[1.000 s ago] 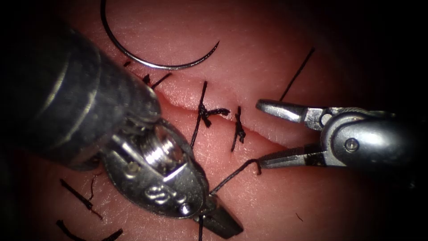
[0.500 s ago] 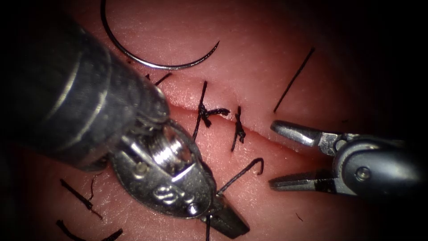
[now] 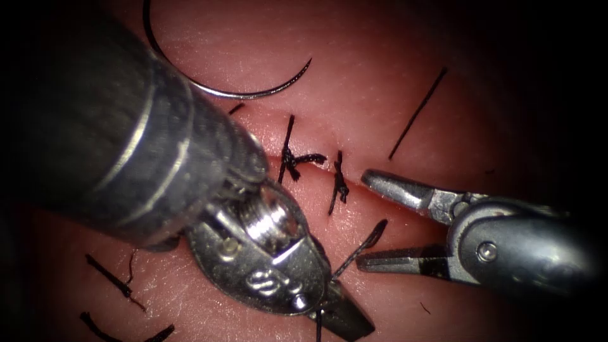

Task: Wound Closure
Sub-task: Hand over the suture from the left to the right gripper

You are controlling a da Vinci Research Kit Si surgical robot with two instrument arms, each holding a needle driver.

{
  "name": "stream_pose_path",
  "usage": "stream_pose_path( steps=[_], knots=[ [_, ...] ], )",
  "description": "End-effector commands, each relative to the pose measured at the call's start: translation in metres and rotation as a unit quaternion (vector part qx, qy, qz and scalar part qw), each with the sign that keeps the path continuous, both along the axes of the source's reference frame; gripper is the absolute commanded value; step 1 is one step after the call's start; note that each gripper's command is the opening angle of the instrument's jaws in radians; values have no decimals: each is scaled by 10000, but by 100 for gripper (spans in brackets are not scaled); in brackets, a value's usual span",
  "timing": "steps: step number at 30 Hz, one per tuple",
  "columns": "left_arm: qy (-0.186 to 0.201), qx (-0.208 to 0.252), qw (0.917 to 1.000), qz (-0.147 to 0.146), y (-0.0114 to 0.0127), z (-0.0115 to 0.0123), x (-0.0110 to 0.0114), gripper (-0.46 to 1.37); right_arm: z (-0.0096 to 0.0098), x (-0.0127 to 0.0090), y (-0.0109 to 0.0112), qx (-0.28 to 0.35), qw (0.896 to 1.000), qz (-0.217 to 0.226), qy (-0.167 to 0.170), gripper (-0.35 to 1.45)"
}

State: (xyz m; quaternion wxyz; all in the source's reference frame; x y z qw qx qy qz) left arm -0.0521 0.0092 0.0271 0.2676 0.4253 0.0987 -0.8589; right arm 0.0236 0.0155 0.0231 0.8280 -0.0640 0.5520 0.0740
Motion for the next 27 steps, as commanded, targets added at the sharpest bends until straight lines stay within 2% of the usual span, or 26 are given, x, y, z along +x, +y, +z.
stream_pose_path(
  steps=[1,9,14,22,26,27],
  knots=[
    [8,17,10000,24,0,1,0,-35,-3,0,0,-78,10000,-52,19,128],
    [28,44,10000,-7,0,4,2,-35,-18,0,4,-394,9991,-130,111,122],
    [16,67,10000,-44,-1,3,1,-35,-15,4,-1,-545,9974,-409,248,103],
    [28,88,9999,-63,-2,3,1,-35,-8,14,-5,-686,9946,-675,393,102],
    [28,88,9999,-62,-3,2,2,-35,-9,12,-6,-768,9936,-727,394,86],
    [27,88,9999,-61,-3,2,2,-35,-9,12,-6,-793,9933,-747,378,74]
  ],
)
